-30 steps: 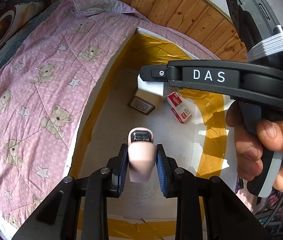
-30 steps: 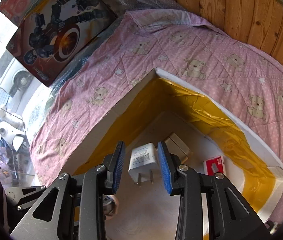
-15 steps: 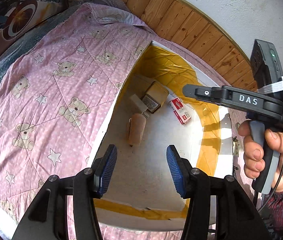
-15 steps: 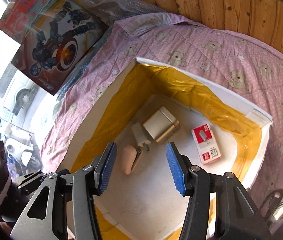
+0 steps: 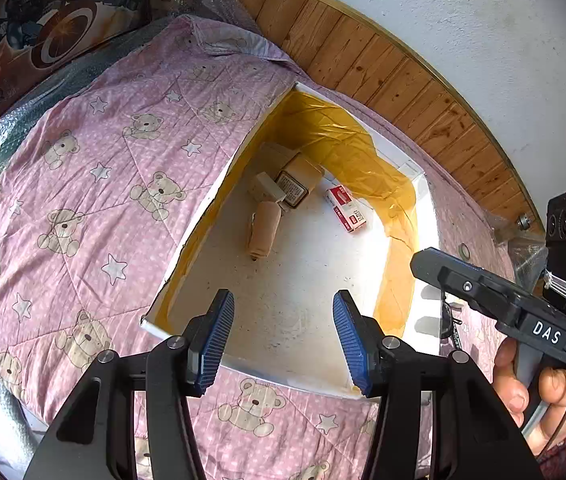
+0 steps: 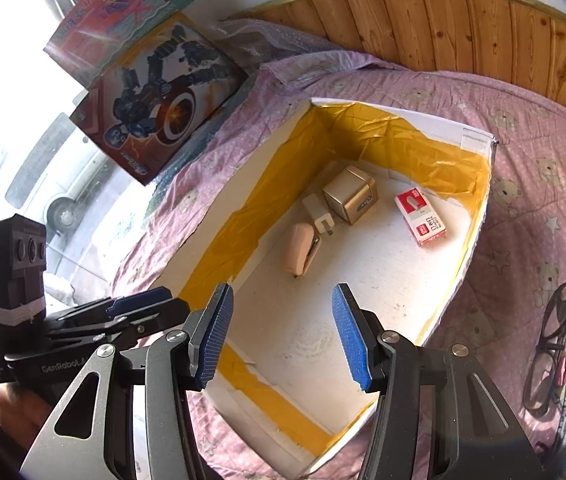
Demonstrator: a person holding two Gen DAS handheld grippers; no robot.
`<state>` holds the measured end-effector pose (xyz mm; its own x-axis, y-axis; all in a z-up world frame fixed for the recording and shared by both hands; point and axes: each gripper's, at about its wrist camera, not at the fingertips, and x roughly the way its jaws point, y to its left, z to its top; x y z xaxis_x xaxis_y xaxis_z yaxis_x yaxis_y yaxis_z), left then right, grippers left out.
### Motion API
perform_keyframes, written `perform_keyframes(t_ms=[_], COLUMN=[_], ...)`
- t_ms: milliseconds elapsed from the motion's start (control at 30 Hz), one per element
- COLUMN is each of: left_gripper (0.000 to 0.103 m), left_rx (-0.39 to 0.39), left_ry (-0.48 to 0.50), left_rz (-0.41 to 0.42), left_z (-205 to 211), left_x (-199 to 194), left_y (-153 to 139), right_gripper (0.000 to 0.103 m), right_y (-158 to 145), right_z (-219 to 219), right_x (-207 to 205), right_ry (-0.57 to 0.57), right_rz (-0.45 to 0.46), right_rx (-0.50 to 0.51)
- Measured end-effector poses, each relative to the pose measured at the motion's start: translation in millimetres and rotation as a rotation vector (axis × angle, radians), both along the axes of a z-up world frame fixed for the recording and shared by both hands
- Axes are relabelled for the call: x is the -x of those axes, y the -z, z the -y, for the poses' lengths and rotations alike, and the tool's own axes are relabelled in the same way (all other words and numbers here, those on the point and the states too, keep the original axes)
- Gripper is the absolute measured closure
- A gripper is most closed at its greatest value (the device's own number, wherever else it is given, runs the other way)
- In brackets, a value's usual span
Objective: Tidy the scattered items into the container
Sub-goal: 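Withdraw both tools from the box toward the items on the bedspread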
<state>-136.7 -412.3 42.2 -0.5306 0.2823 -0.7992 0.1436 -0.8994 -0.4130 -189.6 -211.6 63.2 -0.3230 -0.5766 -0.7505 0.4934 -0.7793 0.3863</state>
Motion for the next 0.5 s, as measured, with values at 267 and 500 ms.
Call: perform_keyframes(t_ms=[267, 500], left_gripper=[0.049, 0.049], left_rx=[-0.003, -0.012], left_ry=[0.018, 0.045], left_rz=[-0.011, -0.028], left_z=[-25.9, -53.1], left_x=[-36.1, -57.2], left_y=[-3.0, -10.8], right_gripper=[0.048, 0.048], right_y=[-1.5, -12.4], right_z=[-22.7, -44.7], right_x=[-54.0, -79.5], right_ry=[0.003, 0.03], right_rz=[-0.031, -0.06], right_rx=[0.005, 0.04])
